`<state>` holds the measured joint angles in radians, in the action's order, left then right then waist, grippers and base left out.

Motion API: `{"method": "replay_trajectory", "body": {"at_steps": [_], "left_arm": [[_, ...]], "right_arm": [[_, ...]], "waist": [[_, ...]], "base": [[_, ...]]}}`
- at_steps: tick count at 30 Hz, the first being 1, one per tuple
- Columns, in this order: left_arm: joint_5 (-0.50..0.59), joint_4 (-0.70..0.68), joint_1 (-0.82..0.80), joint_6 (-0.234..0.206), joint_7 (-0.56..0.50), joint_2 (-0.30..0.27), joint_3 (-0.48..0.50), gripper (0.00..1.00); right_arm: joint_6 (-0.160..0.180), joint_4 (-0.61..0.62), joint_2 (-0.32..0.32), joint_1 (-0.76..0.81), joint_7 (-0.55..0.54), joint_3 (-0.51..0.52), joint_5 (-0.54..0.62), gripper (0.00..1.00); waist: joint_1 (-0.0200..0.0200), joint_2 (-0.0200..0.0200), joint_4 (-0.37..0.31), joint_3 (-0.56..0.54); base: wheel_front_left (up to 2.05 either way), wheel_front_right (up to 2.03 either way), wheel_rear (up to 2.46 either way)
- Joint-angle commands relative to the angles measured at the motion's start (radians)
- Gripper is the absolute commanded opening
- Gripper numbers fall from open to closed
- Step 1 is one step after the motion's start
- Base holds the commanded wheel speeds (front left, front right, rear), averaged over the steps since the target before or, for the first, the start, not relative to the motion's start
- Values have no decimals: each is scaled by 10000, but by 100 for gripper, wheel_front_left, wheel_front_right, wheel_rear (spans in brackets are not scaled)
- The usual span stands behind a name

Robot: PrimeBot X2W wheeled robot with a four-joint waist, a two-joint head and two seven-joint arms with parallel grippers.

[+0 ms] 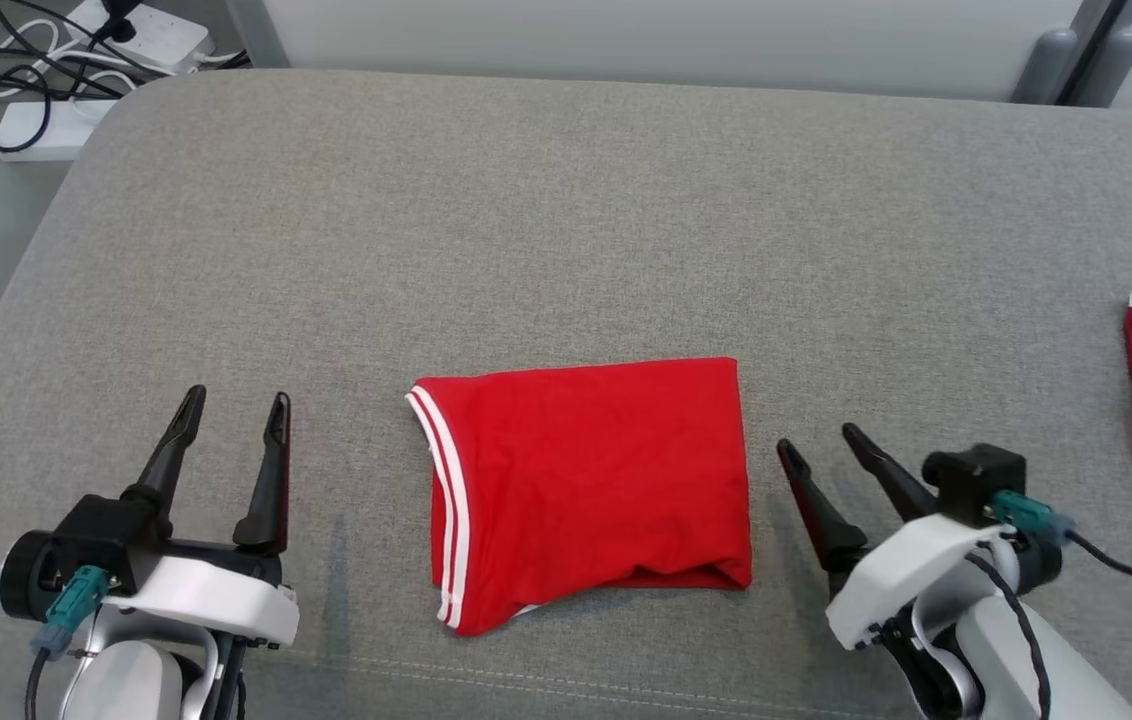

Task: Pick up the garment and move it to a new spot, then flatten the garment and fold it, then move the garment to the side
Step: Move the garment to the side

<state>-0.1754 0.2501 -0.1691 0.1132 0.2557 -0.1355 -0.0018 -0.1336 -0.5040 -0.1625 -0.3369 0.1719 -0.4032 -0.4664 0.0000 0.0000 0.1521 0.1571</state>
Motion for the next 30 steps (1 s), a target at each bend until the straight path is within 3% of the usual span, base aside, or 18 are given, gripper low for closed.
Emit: {"method": "replay_trajectory", "body": {"at_steps": [1, 11, 12, 13, 22, 30], "left_arm": [[99, -250, -419, -32, 61, -141, 186, 100], [84, -158, -715, 35, 61, -48, -120, 100], [83, -162, -718, 37, 61, -49, -118, 100], [84, -175, -718, 42, 61, -54, -114, 100], [119, -407, -745, 75, 61, -195, -188, 100], [97, -736, -877, 105, 16, -643, -242, 100]], "right_arm": [[29, -220, 26, -602, -289, -678, -565, 100], [29, -2146, 310, -2045, -1533, -2743, -2899, 100], [29, -2220, 317, -2160, -1542, -2890, -3073, 78], [29, -2381, 266, -2377, -1432, -3134, -3301, 0], [29, -2880, -309, -2935, 270, -3871, -2905, 0], [29, -2706, -777, -2539, 872, -3285, -2267, 0]], "waist": [[0, 0, 154, 113], [0, 0, 516, 329], [0, 0, 524, 343], [0, 0, 526, 368], [0, 0, -88, 506], [0, 0, -2056, 729]], "base": [[0, 0, 0], [0, 0, 0], [0, 0, 0], [0, 0, 0], [0, 0, 0], [0, 0, 0]]}}
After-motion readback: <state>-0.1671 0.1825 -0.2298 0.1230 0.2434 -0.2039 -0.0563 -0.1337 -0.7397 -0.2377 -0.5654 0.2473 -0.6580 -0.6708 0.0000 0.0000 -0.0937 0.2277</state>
